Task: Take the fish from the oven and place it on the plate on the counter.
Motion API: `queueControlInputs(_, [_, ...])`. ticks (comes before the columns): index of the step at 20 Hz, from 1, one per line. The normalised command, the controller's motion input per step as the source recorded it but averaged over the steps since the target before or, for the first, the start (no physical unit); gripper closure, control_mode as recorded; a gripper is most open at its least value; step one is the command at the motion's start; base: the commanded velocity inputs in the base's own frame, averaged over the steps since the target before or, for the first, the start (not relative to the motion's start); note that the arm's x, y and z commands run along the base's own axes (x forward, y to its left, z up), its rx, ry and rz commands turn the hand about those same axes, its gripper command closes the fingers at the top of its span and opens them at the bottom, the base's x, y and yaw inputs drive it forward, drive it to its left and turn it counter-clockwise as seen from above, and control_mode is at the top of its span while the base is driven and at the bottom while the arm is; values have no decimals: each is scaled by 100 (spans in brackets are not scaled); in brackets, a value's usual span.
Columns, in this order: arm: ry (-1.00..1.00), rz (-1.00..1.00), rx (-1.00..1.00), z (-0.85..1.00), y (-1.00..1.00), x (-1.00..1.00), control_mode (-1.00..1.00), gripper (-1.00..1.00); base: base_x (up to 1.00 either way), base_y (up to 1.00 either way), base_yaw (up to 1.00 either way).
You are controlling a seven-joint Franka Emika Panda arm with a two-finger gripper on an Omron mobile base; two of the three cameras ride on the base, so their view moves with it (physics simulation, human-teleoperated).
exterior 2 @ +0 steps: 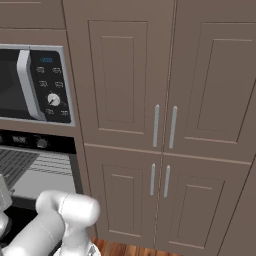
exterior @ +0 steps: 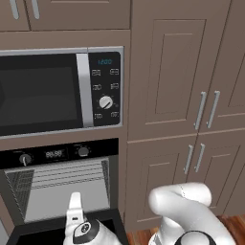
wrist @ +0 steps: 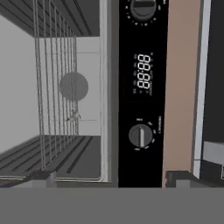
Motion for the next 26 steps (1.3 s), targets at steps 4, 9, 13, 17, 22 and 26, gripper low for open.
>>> queueControlInputs(4, [0,0,-4,-24,25,23,-100,-100,0,0,0])
queueControlInputs(9, [0,1,-8,-1,12,42,-100,-100,0,0,0])
queueControlInputs(13, [0,1,-3,-22,1,63,-100,-100,0,0,0])
queueControlInputs(17, [0,1,-1,-37,0,65,-100,-100,0,0,0])
queueControlInputs(22, [0,3,-3,-43,0,42,-100,-100,0,0,0])
queueControlInputs(26, [0,7,-8,-29,0,13,-100,-100,0,0,0])
